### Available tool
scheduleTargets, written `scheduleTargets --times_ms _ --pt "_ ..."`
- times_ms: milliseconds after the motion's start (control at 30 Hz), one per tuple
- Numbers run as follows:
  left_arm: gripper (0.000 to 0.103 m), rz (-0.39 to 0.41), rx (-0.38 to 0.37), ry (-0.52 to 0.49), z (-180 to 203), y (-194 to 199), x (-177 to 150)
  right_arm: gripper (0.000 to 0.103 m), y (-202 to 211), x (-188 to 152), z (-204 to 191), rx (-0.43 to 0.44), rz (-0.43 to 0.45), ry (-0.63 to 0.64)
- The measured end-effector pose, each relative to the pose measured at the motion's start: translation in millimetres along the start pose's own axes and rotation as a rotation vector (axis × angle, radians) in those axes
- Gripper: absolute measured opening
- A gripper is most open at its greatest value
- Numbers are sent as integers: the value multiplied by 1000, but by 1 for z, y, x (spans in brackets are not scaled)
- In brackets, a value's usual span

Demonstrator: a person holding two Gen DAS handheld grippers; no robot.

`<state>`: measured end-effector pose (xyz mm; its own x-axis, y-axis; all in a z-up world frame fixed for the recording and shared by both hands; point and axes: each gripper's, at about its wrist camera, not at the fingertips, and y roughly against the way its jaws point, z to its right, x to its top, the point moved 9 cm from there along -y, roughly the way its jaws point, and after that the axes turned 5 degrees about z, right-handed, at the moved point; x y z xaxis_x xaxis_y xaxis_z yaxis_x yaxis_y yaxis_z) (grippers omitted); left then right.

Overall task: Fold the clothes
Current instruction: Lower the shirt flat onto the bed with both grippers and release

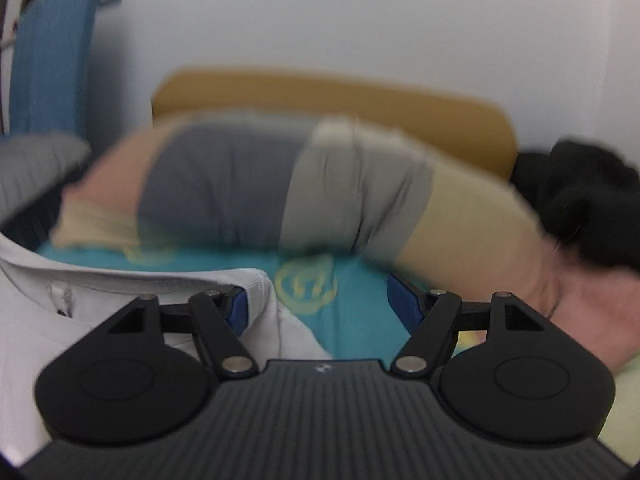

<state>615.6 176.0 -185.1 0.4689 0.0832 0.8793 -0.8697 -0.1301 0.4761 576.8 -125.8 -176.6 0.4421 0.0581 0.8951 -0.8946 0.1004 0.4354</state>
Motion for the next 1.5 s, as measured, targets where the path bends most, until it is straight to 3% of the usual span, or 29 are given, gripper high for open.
scheduleTargets --times_ms 100,167,267,333,433,567,833,1100,1300,1500 --pt "102 -161 -82 -20 10 -21 -27 71 -28 -23 -3 38 -122 -55" --pt "102 -239 -85 -25 10 -32 -32 74 -42 -30 -7 102 -215 -96" --pt "102 -336 -115 7 6 -40 -31 74 -45 -24 -12 162 -249 -111" --pt "103 -352 -133 11 6 -29 -28 74 -41 -17 -15 216 -268 -121" --pt "103 -332 -151 -15 14 0 -16 72 -32 -10 -20 277 -282 -148" --pt "103 -284 -172 -59 25 45 2 72 -12 -3 -25 296 -279 -160" --pt "103 -177 -164 -45 10 110 -6 72 47 4 -36 310 -204 -153" --pt "103 -56 -138 -41 5 247 -12 72 168 4 -17 293 -89 -137" --pt "103 -38 -193 95 -5 357 -40 72 299 0 25 301 -11 -159" --pt "103 -82 -245 304 -22 433 -70 73 401 -45 59 187 -76 -155"
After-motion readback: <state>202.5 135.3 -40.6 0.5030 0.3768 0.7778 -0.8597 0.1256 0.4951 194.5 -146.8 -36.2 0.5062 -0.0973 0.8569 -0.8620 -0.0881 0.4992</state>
